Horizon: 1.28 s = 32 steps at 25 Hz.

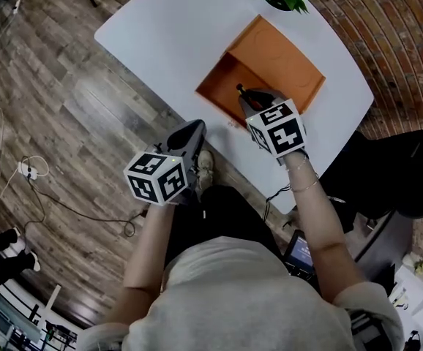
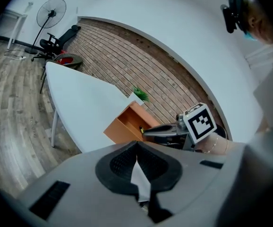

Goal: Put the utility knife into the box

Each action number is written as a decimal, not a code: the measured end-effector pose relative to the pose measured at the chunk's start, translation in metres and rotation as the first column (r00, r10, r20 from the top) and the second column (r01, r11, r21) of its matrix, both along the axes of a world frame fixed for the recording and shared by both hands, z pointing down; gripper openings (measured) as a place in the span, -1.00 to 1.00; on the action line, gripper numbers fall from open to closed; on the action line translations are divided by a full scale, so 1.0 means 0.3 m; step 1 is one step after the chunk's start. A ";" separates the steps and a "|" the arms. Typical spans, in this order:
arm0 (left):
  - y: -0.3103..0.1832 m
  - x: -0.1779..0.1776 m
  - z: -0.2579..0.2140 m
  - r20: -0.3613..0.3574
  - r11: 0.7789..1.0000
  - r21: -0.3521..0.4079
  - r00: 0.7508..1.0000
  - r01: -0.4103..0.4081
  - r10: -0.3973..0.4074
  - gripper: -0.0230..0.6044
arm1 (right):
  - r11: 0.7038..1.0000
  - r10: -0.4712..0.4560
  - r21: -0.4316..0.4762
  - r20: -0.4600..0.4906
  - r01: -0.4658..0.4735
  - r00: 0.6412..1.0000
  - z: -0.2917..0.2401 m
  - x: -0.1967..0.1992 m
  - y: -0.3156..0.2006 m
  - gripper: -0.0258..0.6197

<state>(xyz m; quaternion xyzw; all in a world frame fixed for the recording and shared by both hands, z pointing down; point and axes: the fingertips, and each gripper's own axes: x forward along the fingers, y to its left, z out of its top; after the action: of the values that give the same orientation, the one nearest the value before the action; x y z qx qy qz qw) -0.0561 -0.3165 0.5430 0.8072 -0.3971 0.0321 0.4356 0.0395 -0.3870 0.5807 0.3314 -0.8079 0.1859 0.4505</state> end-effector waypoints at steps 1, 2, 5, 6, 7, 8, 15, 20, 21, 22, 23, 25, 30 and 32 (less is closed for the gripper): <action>-0.002 -0.006 0.003 -0.002 1.000 -0.001 1.000 0.005 -0.005 -0.91 | 1.000 0.002 -0.018 -0.006 -0.002 1.000 0.013 0.004 0.000 -0.72; -0.002 -0.013 0.006 -0.003 1.000 -0.003 1.000 0.009 -0.009 -0.91 | 0.999 0.001 -0.033 -0.013 -0.002 1.000 0.024 0.006 0.003 -0.72; -0.015 -0.036 0.016 0.017 0.999 -0.002 0.999 0.033 -0.033 -0.91 | 0.998 -0.024 -0.051 -0.049 0.021 0.998 0.050 0.002 0.010 -0.72; -0.021 -0.043 0.022 0.029 0.999 -0.001 0.999 0.038 -0.038 -0.91 | 0.998 -0.029 -0.053 -0.065 0.026 0.997 0.059 0.002 0.009 -0.73; -0.025 -0.047 0.028 0.041 0.999 -0.001 0.998 0.038 -0.038 -0.90 | 0.998 -0.029 -0.056 -0.079 0.025 0.996 0.068 0.002 0.008 -0.72; -0.028 -0.047 0.034 0.047 0.999 -0.004 0.998 0.034 -0.034 -0.91 | 0.998 -0.026 -0.061 -0.088 0.020 0.996 0.078 0.002 0.008 -0.73; -0.043 -0.021 0.027 0.063 1.000 0.014 0.998 -0.005 0.004 -0.91 | 0.995 0.012 -0.097 -0.116 -0.024 0.993 0.101 0.020 0.010 -0.72; -0.048 -0.032 0.008 0.109 0.998 0.049 0.994 -0.037 0.032 -0.91 | 0.996 0.011 -0.092 -0.111 -0.021 0.994 0.101 0.010 0.014 -0.70; -0.048 -0.029 0.002 0.118 0.997 0.058 0.992 -0.050 0.042 -0.91 | 0.996 0.009 -0.083 -0.104 -0.017 0.995 0.093 0.008 0.013 -0.69; -0.047 -0.027 -0.004 0.130 0.996 0.067 0.990 -0.064 0.055 -0.91 | 0.997 0.010 -0.073 -0.094 -0.017 0.995 0.079 0.005 0.012 -0.66; -0.046 -0.025 -0.011 0.143 0.994 0.076 0.988 -0.077 0.065 -0.91 | 0.998 0.016 -0.062 -0.079 -0.020 0.997 0.061 0.001 0.012 -0.64; -0.042 -0.022 -0.018 0.157 0.992 0.089 0.984 -0.095 0.080 -0.91 | 0.998 0.041 -0.046 -0.025 -0.042 0.999 0.022 -0.012 0.014 -0.63; -0.026 0.006 -0.074 0.186 0.983 0.121 0.976 -0.136 0.112 -0.91 | 0.993 0.115 0.018 0.136 -0.119 0.984 -0.131 -0.011 0.020 -0.59; 0.005 0.032 -0.111 0.204 0.978 0.135 0.970 -0.162 0.132 -0.91 | 0.988 0.131 0.058 0.180 -0.144 0.975 -0.202 0.011 0.047 -0.59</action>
<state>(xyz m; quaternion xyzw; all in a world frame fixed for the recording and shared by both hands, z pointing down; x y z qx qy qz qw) -0.0466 -0.3150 0.5098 0.8580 -0.3778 0.1126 0.3293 0.0427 -0.3729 0.5202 0.3847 -0.8256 0.2163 0.3515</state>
